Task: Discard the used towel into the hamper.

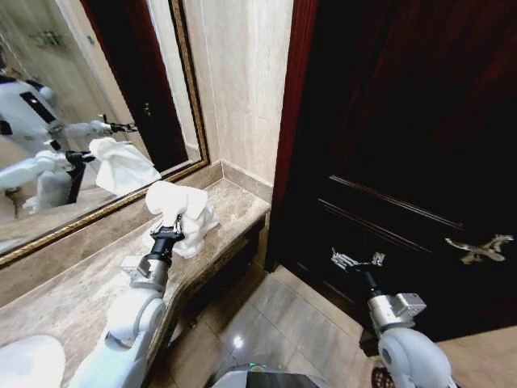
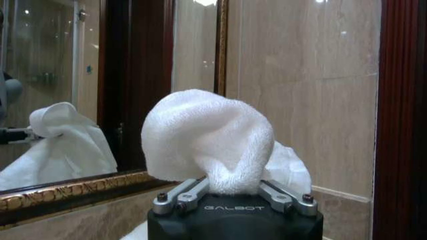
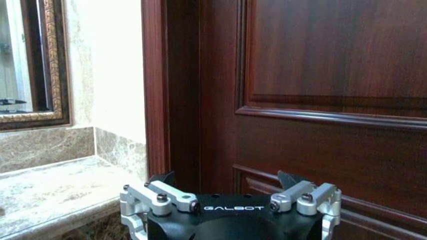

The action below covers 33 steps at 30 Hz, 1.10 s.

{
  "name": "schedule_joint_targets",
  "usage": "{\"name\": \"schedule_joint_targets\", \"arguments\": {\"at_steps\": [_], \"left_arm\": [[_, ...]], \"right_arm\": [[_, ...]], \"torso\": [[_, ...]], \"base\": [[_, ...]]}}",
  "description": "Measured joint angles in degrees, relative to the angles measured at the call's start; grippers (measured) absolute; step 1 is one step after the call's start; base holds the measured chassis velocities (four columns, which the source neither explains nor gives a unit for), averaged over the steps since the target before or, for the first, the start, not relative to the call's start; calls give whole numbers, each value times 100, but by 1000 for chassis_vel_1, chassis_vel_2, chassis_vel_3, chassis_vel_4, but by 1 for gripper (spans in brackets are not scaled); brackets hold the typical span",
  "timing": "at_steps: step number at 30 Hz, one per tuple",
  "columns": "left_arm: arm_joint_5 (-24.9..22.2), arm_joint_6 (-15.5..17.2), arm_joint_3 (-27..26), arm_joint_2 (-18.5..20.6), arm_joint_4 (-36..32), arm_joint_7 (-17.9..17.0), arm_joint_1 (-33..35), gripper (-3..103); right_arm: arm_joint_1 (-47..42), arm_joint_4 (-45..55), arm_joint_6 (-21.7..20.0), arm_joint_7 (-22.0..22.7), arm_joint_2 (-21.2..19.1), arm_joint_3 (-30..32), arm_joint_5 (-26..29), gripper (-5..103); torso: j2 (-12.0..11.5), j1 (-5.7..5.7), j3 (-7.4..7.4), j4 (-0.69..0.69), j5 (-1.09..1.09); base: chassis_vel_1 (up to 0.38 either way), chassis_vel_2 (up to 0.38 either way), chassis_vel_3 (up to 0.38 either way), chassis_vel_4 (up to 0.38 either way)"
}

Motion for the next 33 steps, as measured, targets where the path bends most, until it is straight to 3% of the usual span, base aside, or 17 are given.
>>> {"name": "schedule_joint_targets", "arguments": {"at_steps": [33], "left_arm": [[163, -71, -25, -80, -148, -14, 224, 7]], "right_arm": [[-166, -38, 102, -66, -69, 27, 29, 100]], "torso": [[0, 0, 0, -1, -1]], "base": [[69, -73, -68, 71]]}}
